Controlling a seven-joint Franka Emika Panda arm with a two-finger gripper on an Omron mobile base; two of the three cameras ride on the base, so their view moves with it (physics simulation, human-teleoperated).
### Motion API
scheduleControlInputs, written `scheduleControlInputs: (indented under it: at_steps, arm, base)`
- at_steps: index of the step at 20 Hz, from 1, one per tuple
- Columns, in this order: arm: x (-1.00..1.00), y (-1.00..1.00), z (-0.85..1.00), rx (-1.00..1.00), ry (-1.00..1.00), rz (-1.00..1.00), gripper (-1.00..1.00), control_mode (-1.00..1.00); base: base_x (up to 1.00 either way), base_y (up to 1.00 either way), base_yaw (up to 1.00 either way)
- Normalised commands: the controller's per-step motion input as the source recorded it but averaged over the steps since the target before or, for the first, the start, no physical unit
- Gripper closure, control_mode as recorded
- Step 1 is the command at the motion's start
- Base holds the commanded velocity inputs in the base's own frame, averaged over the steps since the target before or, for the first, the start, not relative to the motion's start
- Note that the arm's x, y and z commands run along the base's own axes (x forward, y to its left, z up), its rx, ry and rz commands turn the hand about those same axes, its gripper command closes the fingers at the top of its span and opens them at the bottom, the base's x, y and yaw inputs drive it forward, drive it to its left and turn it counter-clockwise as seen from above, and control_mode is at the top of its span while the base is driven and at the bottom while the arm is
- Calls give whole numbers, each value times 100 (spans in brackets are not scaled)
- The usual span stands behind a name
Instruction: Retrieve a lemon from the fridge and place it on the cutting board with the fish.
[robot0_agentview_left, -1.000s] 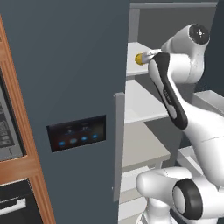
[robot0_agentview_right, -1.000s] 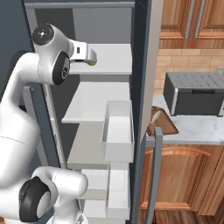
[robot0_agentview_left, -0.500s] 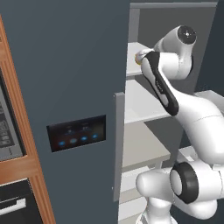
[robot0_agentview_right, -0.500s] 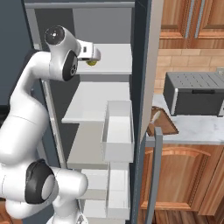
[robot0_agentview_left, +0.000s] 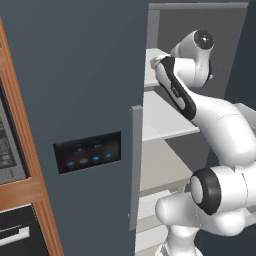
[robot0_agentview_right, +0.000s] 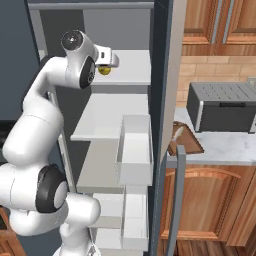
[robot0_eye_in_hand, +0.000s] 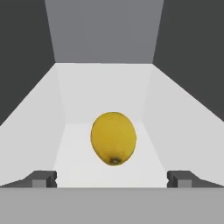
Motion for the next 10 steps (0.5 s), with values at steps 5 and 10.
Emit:
scheduleControlInputs:
  at_steps: [5,10]
  arm:
    - [48,0,-5,0,0,0,-100,-100]
    - [43,2,-5,0,4,0,-100,-100]
  base:
    - [0,0,0]
    - [0,0,0]
